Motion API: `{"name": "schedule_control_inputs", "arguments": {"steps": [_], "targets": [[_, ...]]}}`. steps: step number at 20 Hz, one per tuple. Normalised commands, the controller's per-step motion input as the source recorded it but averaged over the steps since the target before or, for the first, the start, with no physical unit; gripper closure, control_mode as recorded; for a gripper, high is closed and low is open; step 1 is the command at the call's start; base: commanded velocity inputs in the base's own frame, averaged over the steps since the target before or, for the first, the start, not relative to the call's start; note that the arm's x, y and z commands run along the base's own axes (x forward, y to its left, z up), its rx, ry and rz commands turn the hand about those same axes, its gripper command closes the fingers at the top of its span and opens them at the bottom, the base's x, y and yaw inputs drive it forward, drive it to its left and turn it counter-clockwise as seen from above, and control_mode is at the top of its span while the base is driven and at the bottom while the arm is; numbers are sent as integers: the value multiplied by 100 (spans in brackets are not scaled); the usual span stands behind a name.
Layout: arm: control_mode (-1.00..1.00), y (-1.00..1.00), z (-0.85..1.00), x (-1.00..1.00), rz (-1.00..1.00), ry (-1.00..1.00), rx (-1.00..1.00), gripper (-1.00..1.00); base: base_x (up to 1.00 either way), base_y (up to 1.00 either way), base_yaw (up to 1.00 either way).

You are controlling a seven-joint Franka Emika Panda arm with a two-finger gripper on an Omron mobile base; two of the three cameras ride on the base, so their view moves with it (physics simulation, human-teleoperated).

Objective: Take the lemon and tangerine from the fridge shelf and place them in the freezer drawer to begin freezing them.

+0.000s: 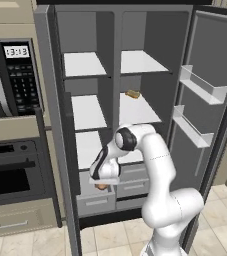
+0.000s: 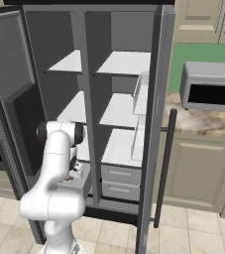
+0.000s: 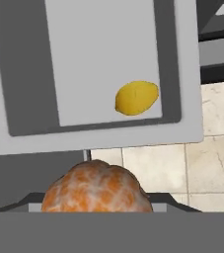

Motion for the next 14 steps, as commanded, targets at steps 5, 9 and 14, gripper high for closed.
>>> {"name": "schedule_control_inputs", "arguments": {"steps": [5,9,14], "targets": [[-100,25,-35,38,-7,0,-4,100,0,0,0],[-100,18,-44,40,-7,0,-5,100,0,0,0],[-100,9,-39,33,-6,0,-4,100,0,0,0]]}}
